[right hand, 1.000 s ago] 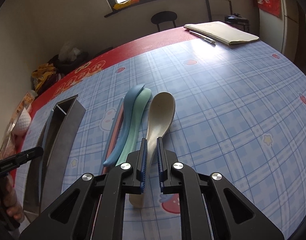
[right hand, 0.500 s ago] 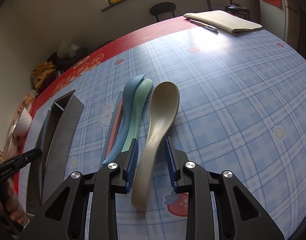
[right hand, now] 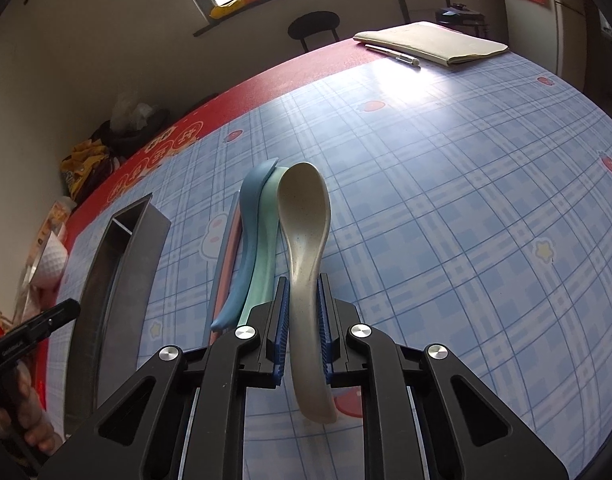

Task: Organize utensils
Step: 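Open the left gripper to release the blue chopstick while the right gripper lifts the cream spoon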

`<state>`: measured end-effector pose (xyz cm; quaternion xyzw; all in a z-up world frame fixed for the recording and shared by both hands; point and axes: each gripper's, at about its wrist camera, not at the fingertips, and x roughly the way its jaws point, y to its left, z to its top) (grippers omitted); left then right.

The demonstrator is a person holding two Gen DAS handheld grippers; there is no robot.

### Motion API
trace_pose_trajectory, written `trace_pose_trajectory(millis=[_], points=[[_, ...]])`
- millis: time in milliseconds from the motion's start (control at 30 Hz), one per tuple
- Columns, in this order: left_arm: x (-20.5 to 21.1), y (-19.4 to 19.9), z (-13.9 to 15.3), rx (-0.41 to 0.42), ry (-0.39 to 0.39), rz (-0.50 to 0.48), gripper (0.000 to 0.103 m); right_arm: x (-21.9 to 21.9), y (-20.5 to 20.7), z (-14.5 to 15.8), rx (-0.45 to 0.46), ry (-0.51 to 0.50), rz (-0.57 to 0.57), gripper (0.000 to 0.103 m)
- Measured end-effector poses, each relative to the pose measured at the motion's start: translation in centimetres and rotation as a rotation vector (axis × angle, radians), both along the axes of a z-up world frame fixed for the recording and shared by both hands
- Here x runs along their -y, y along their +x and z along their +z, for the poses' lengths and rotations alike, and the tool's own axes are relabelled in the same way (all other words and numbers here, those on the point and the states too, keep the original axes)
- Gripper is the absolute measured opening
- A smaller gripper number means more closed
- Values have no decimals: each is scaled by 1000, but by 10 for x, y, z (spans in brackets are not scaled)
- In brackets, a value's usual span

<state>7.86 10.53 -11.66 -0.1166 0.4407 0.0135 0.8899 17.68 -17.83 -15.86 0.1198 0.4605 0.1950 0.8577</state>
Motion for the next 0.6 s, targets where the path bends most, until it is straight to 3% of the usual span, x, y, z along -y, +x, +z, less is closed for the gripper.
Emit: trace_pose_trajectory(millis=[33,133,333,500,600], points=[[1,-3,4,24,24,-8,37,1,-1,0,-6,13,-5,13],[5,-13,16,110,134,-16,60,3,-5,2,-21,58,-25,13],[-9,-28,21,219,242,31,92,-5,-14,12,-30,102,-40,13],[-24,-34,17,238,288,68,97,-31,-14,24,-44,112,-22,13],[-34,-39,18,271,261,96,97,-53,-15,30,-58,121,-2,13]])
